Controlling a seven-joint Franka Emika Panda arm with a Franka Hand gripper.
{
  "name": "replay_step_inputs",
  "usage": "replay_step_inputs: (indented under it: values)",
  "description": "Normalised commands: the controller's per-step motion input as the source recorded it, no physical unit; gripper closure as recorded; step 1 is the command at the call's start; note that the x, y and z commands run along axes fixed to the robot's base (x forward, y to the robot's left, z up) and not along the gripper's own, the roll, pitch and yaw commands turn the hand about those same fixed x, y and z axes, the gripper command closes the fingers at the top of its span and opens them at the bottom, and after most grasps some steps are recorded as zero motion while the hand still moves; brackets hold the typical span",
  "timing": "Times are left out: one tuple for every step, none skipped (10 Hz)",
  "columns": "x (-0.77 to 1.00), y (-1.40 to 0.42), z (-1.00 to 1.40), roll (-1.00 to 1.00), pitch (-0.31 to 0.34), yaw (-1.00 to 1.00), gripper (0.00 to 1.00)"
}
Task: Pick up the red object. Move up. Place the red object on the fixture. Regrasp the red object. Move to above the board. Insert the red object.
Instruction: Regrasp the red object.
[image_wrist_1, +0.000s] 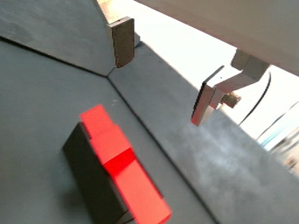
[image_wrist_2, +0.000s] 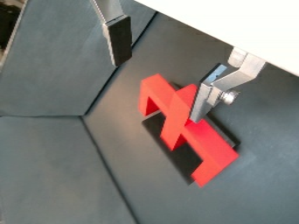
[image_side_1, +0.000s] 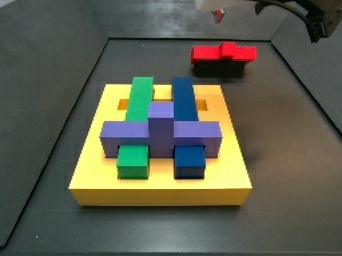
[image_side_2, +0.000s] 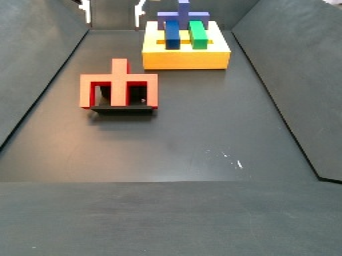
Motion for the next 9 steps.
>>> replay_step_inputs:
  values:
    - [0.00,-0.01,0.00,0.40,0.000,0.19,0.00]
    - [0.00,0.00,-0.02,0.10,0.000,0.00,0.00]
    - [0.24,-0.02,-0.22,0.47,0.251,-0.11,0.00]
    - [0.20,-0.05,-0.45,0.65,0.303,-0.26,0.00]
    - [0.29,-0.10,-0.47,0.54,0.437,-0.41,0.00]
    - [0.24,-0.10,-0.56,0.42,0.437,-0.37,0.00]
    - [0.03,-0.04,-0.62,0.35,0.386,-0.23,0.00]
    - [0.00,0.00,-0.55,0.30,0.343,-0.05,0.00]
    - [0.00,0.00,-0.38,0.17,0.246,-0.03,0.00]
